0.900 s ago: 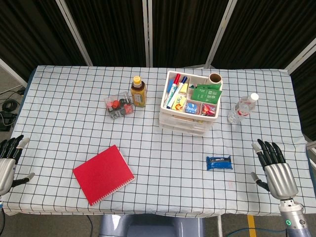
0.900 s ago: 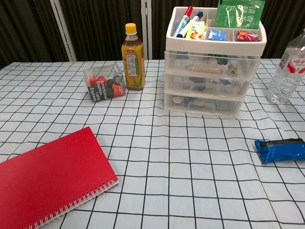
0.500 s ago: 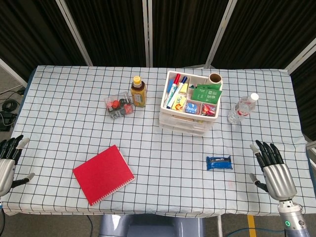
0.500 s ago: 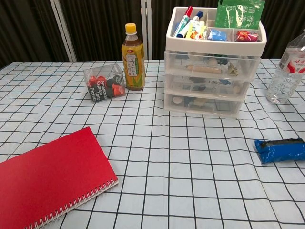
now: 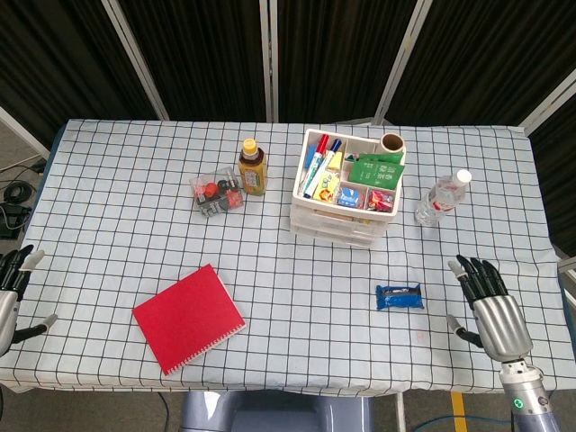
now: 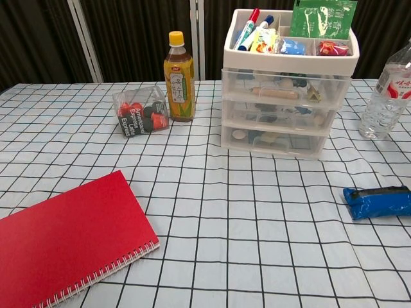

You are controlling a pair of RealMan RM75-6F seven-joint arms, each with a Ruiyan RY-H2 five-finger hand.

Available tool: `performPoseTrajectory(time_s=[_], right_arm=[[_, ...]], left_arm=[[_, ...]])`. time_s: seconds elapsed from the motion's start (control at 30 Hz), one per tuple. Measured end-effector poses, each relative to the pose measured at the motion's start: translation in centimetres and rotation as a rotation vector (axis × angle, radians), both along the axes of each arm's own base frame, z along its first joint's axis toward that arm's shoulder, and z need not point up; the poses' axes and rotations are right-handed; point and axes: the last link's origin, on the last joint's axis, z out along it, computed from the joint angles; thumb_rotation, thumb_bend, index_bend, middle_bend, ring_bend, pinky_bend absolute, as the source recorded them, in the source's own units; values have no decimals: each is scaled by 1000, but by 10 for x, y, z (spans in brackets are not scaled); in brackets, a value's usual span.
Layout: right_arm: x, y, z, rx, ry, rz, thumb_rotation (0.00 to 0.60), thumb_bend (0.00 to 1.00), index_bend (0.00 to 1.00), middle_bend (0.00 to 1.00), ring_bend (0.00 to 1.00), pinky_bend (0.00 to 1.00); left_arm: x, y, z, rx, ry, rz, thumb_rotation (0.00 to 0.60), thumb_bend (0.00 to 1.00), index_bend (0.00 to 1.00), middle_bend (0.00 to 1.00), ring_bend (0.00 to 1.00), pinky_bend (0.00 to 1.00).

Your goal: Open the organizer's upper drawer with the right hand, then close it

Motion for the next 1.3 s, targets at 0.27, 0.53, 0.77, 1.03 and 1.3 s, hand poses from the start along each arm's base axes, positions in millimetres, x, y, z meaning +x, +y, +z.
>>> performPoseTrajectory(time_s=[0.27, 0.53, 0.77, 1.03, 1.3], right_arm=[[30, -20, -16, 93, -356, -37, 600, 431, 53, 914, 925, 801], [80, -38, -44, 374, -866, -159, 600, 480, 51, 922, 932, 808], [113, -50, -77, 507, -1021, -221, 600, 489, 50, 922, 932, 808], [131, -63, -105, 554, -1100, -286, 600, 492, 47, 922, 930, 808], [131, -79, -126, 514, -1134, -333, 600, 492, 47, 922, 930, 808]], left_arm=[[2, -3, 4, 17, -16, -13, 600, 154, 0, 0, 0, 0], [3, -3, 7, 22, -24, -21, 600, 155, 0, 0, 0, 0], [3, -5, 11, 37, -36, -29, 600, 155, 0, 0, 0, 0], [3, -5, 12, 35, -47, -27, 600, 154, 0, 0, 0, 0], [2, -6, 15, 37, -65, -25, 600, 154, 0, 0, 0, 0]])
